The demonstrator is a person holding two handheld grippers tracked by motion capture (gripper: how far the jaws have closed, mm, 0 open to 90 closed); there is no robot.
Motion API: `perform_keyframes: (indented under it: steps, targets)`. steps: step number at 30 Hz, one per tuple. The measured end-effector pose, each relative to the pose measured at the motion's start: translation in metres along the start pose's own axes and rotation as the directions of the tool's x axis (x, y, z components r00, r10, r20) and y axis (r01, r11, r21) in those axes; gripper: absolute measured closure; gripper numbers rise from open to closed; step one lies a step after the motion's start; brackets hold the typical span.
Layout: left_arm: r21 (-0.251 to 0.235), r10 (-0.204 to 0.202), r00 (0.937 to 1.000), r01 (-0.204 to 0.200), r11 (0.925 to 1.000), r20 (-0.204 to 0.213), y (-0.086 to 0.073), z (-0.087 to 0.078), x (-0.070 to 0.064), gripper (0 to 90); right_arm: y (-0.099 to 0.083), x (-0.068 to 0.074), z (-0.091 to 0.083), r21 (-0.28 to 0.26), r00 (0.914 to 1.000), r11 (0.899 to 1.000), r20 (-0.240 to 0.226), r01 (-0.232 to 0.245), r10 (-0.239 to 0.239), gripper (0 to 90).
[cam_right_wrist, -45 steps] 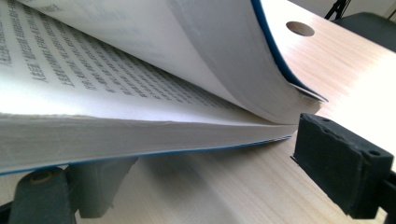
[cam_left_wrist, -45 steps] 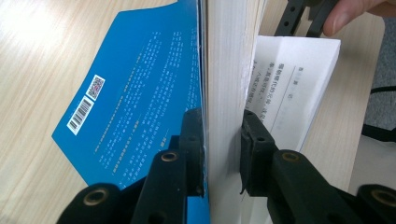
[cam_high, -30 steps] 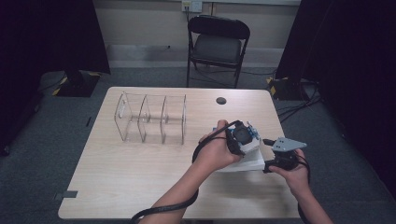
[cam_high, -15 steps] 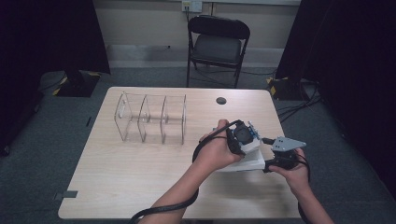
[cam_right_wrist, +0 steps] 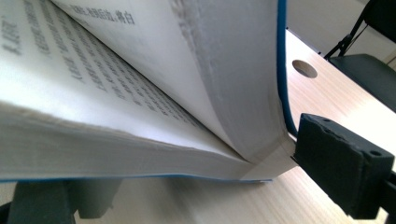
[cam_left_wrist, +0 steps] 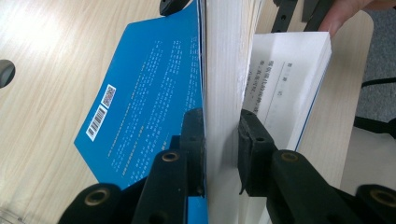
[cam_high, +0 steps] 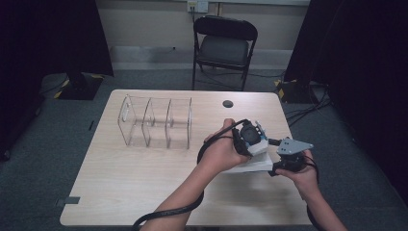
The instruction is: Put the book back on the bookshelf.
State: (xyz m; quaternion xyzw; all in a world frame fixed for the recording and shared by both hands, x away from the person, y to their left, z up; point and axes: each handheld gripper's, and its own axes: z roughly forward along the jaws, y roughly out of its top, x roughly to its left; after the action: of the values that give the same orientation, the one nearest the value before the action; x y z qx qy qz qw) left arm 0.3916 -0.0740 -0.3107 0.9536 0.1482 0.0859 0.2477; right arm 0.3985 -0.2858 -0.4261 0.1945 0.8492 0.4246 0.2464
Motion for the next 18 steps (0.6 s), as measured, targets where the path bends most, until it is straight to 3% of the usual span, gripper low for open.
perform_keyframes:
  steps: [4,6,11,18]
  targets:
    - [-0.011,-0.021,0.9998,0.021,0.9997,0.006,0.001,-0.0033,0.0015,74.7,0.0003,-0.0018,-0.0004,-0.024,0.9998,1.0,-0.015,-0.009,0.009,12.4]
    - [-0.006,-0.009,0.9999,0.009,0.9999,0.008,0.0017,-0.0048,0.0031,74.7,0.0013,-0.0015,-0.0008,-0.025,0.9998,1.0,-0.016,-0.01,0.01,12.4]
    - [-0.01,-0.019,0.9997,0.019,0.9998,0.015,0.0026,-0.0055,0.0048,74.7,0.0051,-0.003,-0.0001,-0.03,0.9993,0.999,-0.022,0.031,-0.032,12.4]
    - [-0.011,-0.016,0.9998,0.016,0.9998,0.012,0.0025,-0.0057,0.0046,74.7,0.0059,-0.0022,0.0003,-0.037,0.9991,0.999,-0.022,0.036,-0.037,12.3]
